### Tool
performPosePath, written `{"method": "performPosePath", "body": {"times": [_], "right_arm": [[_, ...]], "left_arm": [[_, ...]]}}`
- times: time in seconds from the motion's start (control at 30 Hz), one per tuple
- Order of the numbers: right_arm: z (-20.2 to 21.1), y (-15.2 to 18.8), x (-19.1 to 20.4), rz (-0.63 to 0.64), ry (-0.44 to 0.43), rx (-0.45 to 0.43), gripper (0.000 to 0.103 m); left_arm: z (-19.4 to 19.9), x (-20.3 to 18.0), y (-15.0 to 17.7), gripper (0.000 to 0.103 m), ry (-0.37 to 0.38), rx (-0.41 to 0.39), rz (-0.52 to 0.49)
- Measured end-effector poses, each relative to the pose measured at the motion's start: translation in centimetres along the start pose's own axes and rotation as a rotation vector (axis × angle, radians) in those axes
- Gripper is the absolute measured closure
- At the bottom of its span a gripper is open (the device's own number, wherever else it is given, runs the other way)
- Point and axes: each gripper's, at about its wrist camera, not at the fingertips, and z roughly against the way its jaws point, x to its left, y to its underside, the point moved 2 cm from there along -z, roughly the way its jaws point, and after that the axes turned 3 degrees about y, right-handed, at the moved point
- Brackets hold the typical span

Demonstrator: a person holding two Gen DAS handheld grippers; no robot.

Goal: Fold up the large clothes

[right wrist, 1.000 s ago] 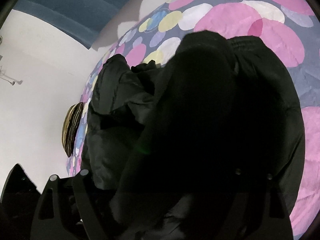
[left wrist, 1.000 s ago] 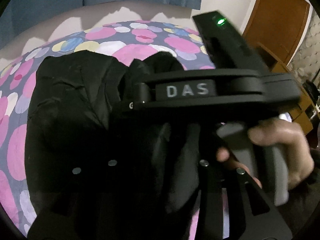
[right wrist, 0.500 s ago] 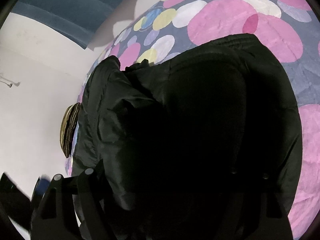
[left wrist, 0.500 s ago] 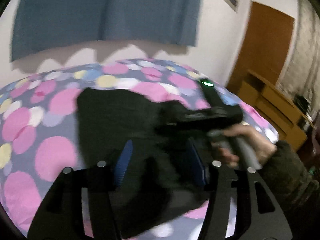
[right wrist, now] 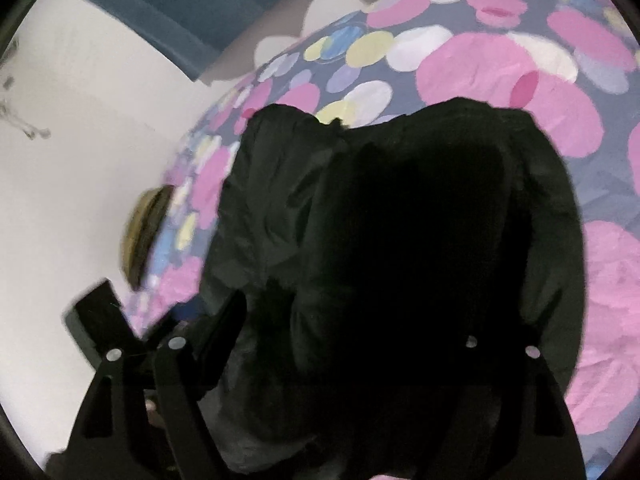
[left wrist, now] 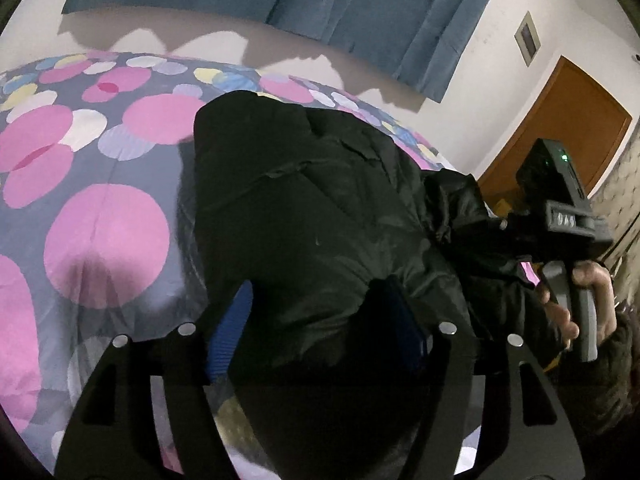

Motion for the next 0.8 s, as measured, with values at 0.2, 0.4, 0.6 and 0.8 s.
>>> {"method": "performPosePath", "body": {"times": [0.2, 0.4, 0.6, 0.8], "right_arm": [[1.2, -0.4, -1.3, -0.009, 0.025, -0.07, 0.074], [0.6, -0.6, -3.4, -0.042, 0.016, -0.041, 0.076], [2.7, -1.0, -3.1, -0.051, -0.022, -0.108, 0.081], [3.6, -1.8, -3.8, -0.025, 0.041, -0.134, 0.082]], "left_arm": [[0.1, -0.4, -0.7, 0.035, -0.009, -0.014, -0.036], [0.9, 0.0, -1.5, 0.035, -0.047, -0.056, -0.064], [0.4, 3.0, -0.6, 0.035, 0.019, -0.038, 0.083], [-0.3, 0.0, -1.0, 0.035, 0.061, -0.028, -0.003]]}}
